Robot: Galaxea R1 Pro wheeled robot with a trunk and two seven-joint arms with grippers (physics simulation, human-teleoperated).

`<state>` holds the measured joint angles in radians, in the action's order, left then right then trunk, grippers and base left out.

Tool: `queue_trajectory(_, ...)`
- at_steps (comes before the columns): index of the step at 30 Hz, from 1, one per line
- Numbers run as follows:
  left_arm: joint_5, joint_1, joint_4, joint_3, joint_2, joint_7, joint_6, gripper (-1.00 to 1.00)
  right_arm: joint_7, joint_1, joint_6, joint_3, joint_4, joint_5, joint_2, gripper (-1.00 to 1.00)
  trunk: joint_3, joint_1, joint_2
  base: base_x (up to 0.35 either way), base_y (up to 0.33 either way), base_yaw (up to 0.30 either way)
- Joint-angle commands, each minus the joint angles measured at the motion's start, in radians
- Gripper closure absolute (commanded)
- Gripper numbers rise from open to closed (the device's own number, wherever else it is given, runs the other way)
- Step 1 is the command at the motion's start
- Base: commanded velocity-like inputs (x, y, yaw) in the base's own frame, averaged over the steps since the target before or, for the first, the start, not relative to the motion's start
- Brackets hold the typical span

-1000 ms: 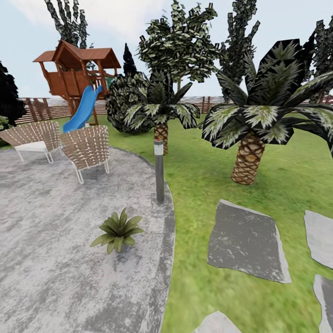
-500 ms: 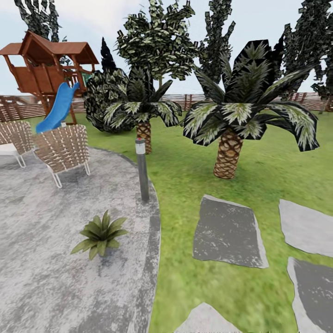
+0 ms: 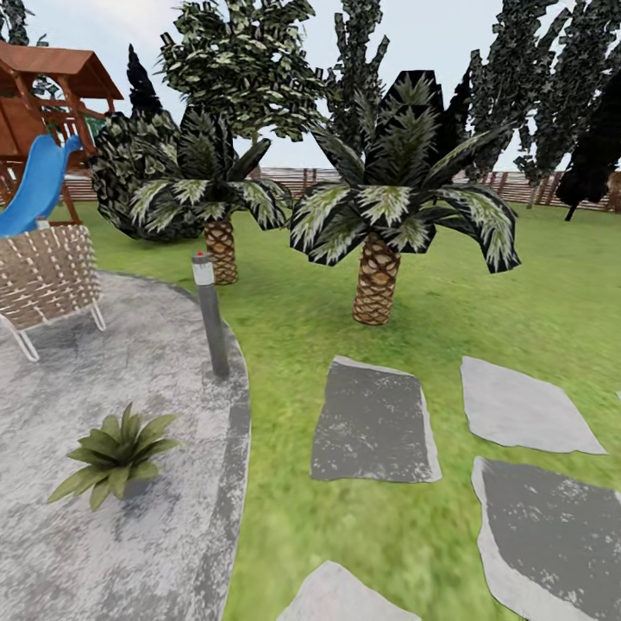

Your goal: Pick up the pesticide atomizer in the garden and spray insectifuge to fully cover both potted plants in the garden.

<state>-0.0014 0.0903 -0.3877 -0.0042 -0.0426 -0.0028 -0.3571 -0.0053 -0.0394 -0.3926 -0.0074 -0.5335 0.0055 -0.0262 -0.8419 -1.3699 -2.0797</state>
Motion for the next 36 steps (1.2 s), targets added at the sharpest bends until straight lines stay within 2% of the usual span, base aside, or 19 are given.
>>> queue_trajectory(1,0.0,0.0,0.0,0.0,0.0,0.0,-0.003,-1.0,-0.001,-0.001,-0.003,0.0,0.002,0.001,0.001,-1.0,-0.001,0.0,0.0,0.183,-0.251,-0.299)
queue_trajectory(10,0.002,0.0,0.001,0.0,-0.002,0.0,-0.003,-1.0,-0.001,-0.001,-0.003,0.0,0.001,0.001,0.0,-1.0,-0.001,0.0,0.0,0.169,-0.185,-0.3)
queue_trajectory(36,0.003,0.0,0.0,0.001,-0.001,0.0,-0.003,-1.0,-0.001,-0.001,-0.004,-0.001,-0.002,-0.001,0.0,-1.0,-0.001,0.0,0.0,0.004,-0.004,-0.3)
